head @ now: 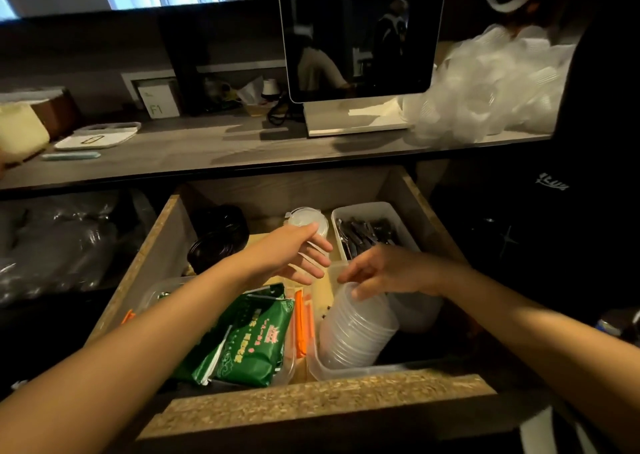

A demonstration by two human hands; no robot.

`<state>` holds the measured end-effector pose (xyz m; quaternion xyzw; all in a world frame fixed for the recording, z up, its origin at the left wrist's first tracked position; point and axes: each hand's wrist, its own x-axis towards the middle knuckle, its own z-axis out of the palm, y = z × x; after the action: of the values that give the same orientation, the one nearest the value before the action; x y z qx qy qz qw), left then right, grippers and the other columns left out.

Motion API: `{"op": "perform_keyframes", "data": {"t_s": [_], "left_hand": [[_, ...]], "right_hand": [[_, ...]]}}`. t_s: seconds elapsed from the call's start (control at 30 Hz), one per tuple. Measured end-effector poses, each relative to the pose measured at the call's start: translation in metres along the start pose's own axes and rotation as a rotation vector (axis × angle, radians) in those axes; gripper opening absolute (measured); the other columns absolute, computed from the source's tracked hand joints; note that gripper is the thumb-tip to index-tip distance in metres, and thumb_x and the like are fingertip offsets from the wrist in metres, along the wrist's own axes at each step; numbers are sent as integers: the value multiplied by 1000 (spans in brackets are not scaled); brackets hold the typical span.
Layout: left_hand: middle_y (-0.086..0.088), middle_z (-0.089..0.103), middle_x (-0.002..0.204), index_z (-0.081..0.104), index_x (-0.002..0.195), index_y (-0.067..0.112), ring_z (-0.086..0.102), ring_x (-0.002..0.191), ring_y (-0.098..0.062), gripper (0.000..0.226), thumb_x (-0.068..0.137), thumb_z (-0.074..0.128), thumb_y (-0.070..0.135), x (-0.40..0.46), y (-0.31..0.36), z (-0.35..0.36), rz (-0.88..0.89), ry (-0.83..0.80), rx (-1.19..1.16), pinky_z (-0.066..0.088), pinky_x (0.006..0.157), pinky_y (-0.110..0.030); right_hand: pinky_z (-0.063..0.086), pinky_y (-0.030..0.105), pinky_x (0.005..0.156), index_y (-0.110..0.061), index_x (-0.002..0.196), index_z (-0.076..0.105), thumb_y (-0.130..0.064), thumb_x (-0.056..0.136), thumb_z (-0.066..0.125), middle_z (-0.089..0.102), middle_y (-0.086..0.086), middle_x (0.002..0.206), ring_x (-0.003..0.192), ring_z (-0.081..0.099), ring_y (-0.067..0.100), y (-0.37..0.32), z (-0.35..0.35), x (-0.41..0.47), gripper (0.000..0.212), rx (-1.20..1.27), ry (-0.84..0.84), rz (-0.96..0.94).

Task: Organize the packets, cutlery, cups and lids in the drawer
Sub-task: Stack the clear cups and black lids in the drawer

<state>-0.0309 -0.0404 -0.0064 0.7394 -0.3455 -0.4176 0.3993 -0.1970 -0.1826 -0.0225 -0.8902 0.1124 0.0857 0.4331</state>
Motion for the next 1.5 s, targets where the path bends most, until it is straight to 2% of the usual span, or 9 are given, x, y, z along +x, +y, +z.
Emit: {"op": "perform_keyframes", "data": {"t_s": [0.13, 0.3, 0.5, 0.63, 0.8, 0.97, 1.2, 1.33, 1.5], "left_hand": [[-15, 73, 102, 68, 112, 8, 71, 86, -25, 56, 108, 28, 46, -11, 0, 2, -18, 23, 7, 57, 90, -48], [-16, 72, 103, 67, 114, 7, 70, 85, -25, 57, 108, 27, 47, -26, 4, 4, -17, 21, 8, 59, 82, -44], [-21, 70, 112, 66, 117, 6, 70, 86, -24, 57, 108, 27, 47, -37, 0, 9, -19, 13, 13, 60, 77, -38], [-15, 69, 112, 63, 123, 12, 68, 94, -21, 65, 103, 25, 60, -41, -1, 10, -27, -42, -28, 57, 90, -42], [-4, 57, 133, 54, 127, 35, 61, 119, -27, 65, 83, 40, 80, -50, 14, 9, 40, -109, -289, 58, 88, -55], [5, 49, 133, 50, 131, 35, 59, 117, -21, 55, 84, 61, 63, -49, 34, 16, 129, 12, -208, 60, 87, -50], [-12, 46, 142, 47, 141, 13, 60, 112, -34, 43, 101, 47, 27, -36, 9, 6, 19, 179, -402, 63, 70, -44], [-11, 39, 150, 45, 143, 12, 61, 111, -39, 46, 100, 47, 28, -36, -11, -6, 13, 239, -406, 61, 66, -40], [-11, 42, 148, 48, 140, 12, 61, 114, -39, 48, 97, 51, 33, -43, -19, -9, 13, 236, -411, 60, 65, -39]], "right_hand": [[49, 7, 73, -19, 115, 71, -19, 84, 74, 69, -17, 93, 88, 63, -6, -3, 8, 3, 31, -100, 44, -15], [46, 29, 63, -7, 98, 74, -26, 83, 76, 69, 12, 84, 70, 59, 12, -8, 16, 7, 24, -108, 54, -44], [55, 35, 79, -8, 98, 73, -26, 85, 74, 73, 7, 91, 86, 69, 20, -8, 22, 1, 22, -61, 66, -74], [47, 26, 62, -6, 73, 69, -27, 88, 71, 63, 1, 63, 59, 61, 11, -13, 15, 0, 26, -32, 258, -66], [57, 31, 69, -20, 80, 69, -26, 88, 71, 69, -1, 75, 72, 68, 15, -25, -3, 10, 9, 187, 698, -47], [56, 25, 66, -21, 79, 68, -19, 87, 71, 67, -5, 71, 74, 69, 15, -40, 2, 28, 9, 419, 849, -136], [58, 37, 77, -4, 99, 67, -33, 98, 54, 68, 14, 89, 80, 65, 22, -25, 0, 9, 32, 816, 418, 23], [58, 23, 75, -19, 100, 71, -28, 94, 63, 71, -7, 89, 78, 68, 3, -10, 9, -8, 14, 86, 259, 61], [49, 13, 71, -22, 133, 55, -30, 89, 68, 62, -9, 123, 96, 59, 1, -5, 41, -9, 47, -323, -33, 45]]}}
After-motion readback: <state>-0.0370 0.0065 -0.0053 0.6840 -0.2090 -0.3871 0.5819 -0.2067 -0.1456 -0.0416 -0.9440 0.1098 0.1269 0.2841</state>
